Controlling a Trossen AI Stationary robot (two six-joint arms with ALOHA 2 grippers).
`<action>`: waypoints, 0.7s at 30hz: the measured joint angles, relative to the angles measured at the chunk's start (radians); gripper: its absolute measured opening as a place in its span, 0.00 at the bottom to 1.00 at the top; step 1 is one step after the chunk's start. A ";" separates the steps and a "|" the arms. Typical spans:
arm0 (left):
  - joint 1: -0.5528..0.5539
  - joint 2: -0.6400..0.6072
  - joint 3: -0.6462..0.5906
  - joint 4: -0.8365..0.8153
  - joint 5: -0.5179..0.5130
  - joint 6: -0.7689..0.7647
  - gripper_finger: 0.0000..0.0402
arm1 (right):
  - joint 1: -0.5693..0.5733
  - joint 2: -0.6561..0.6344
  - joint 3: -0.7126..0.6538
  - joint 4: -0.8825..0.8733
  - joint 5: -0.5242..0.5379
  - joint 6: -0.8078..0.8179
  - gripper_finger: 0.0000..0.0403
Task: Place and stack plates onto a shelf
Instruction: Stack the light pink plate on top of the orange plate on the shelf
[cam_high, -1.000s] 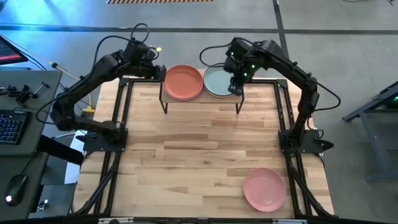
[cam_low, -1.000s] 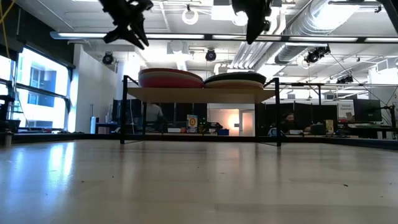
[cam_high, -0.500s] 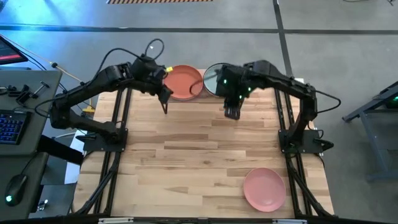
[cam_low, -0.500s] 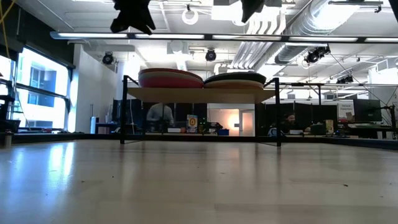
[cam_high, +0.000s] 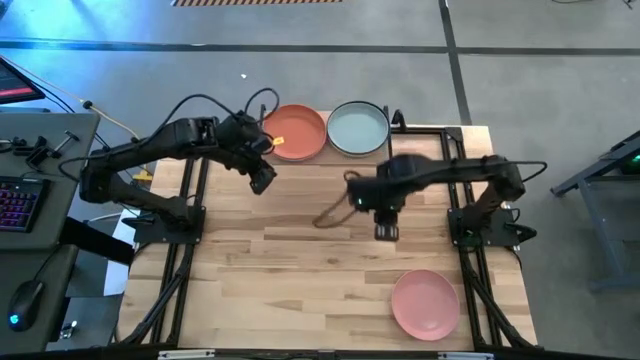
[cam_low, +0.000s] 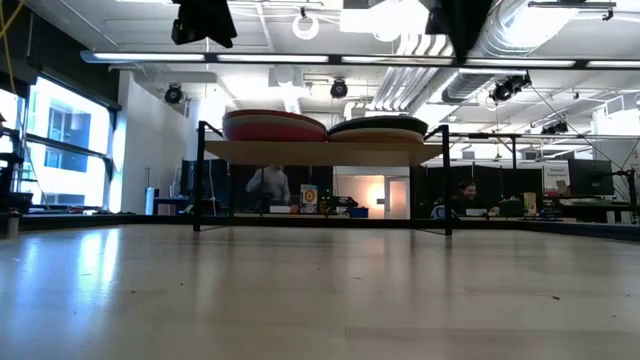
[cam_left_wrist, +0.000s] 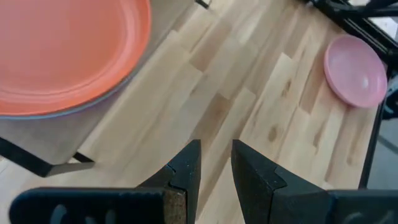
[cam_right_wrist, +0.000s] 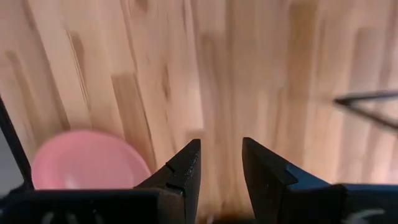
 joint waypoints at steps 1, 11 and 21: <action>-0.009 0.000 -0.003 0.002 -0.002 0.000 0.20 | 0.016 -0.007 -0.036 0.000 0.000 0.020 0.24; -0.091 0.000 -0.062 0.009 -0.006 -0.001 0.20 | 0.184 -0.085 -0.386 0.141 0.001 0.150 0.24; -0.140 0.001 -0.116 0.040 -0.008 -0.036 0.20 | 0.351 -0.138 -0.623 0.318 0.004 0.266 0.24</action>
